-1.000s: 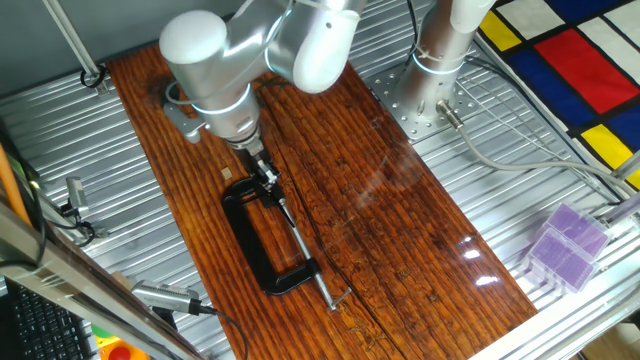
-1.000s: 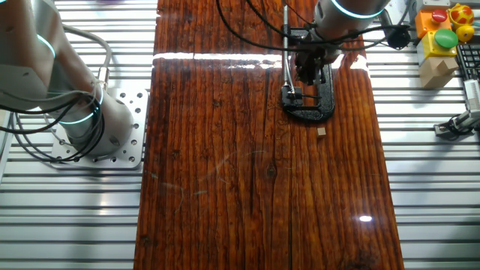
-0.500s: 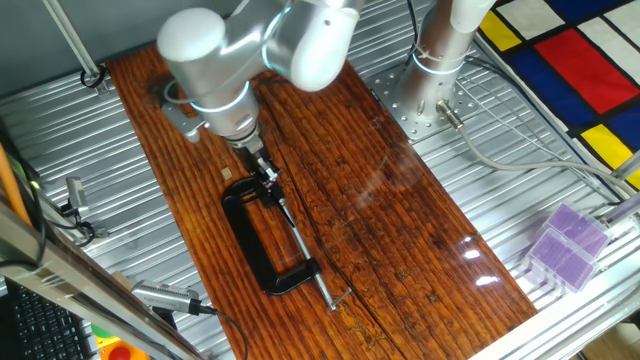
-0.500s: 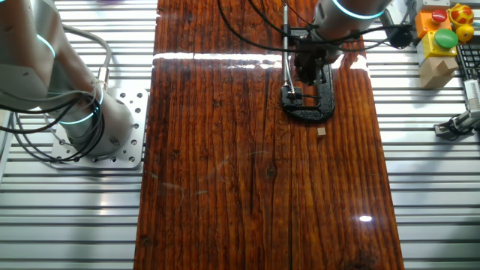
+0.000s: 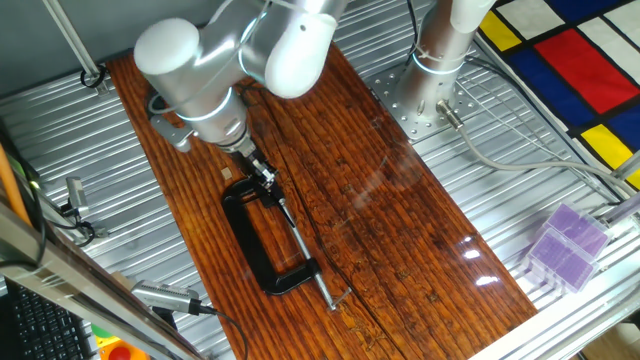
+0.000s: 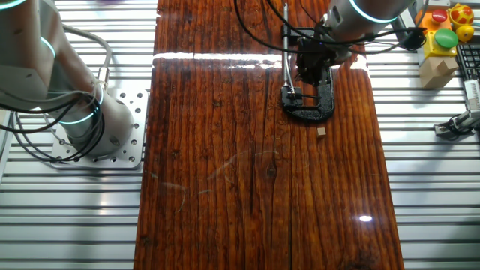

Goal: Turn the hands of a clock

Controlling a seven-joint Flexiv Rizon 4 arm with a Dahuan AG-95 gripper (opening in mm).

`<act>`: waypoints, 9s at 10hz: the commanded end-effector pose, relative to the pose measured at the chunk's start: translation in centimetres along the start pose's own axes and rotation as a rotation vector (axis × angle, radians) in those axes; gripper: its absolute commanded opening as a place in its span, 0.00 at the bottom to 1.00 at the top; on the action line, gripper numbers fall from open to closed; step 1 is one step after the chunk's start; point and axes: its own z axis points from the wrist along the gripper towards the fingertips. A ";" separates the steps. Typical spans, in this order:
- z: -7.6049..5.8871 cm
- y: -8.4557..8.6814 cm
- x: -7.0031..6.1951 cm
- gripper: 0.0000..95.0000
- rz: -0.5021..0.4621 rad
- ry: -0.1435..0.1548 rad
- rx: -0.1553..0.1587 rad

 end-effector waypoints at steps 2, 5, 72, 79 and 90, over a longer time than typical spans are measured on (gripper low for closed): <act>0.0 0.3 0.0 0.00 0.107 -0.026 0.005; 1.2 2.9 0.0 0.00 0.131 -0.030 0.005; 7.2 6.2 -3.6 0.00 -0.037 -0.113 0.111; 7.1 5.4 -4.0 0.00 -0.086 -0.121 0.120; 6.6 3.3 -4.8 0.00 -0.133 -0.123 0.123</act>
